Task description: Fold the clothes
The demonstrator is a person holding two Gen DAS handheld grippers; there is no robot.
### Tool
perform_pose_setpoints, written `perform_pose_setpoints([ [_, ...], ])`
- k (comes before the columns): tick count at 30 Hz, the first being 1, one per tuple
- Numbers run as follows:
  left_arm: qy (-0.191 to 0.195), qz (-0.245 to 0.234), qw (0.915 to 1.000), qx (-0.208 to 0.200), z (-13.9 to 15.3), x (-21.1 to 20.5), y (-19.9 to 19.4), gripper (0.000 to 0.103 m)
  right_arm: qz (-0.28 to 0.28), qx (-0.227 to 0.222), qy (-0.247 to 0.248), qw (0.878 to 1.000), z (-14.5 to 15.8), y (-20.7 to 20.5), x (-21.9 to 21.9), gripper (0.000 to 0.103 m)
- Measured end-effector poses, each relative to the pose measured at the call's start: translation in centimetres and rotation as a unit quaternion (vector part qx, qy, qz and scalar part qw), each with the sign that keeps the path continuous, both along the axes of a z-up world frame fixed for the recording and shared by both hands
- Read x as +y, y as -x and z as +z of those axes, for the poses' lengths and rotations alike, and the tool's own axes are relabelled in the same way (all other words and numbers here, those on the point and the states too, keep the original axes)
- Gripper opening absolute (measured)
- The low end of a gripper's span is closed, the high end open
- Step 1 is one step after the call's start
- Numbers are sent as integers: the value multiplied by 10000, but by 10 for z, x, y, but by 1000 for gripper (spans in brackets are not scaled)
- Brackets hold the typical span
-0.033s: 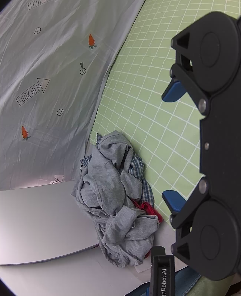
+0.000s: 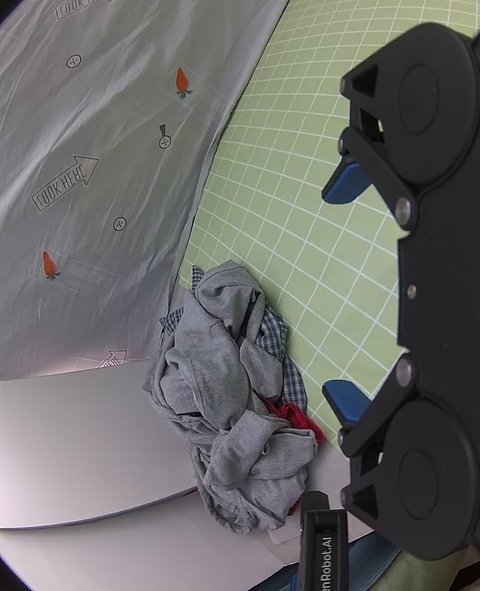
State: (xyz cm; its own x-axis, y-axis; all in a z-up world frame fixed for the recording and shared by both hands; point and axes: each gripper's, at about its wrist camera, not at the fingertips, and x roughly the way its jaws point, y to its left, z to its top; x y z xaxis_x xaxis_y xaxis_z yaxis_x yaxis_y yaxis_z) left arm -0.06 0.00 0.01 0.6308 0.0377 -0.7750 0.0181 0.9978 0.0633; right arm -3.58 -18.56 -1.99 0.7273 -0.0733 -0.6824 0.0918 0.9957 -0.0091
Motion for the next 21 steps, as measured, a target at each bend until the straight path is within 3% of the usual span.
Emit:
perform_pose_setpoints([
  [21,15,-22,10000,-41,2,1,6,103,-3,-62,-2,10000,1,7,3,103],
])
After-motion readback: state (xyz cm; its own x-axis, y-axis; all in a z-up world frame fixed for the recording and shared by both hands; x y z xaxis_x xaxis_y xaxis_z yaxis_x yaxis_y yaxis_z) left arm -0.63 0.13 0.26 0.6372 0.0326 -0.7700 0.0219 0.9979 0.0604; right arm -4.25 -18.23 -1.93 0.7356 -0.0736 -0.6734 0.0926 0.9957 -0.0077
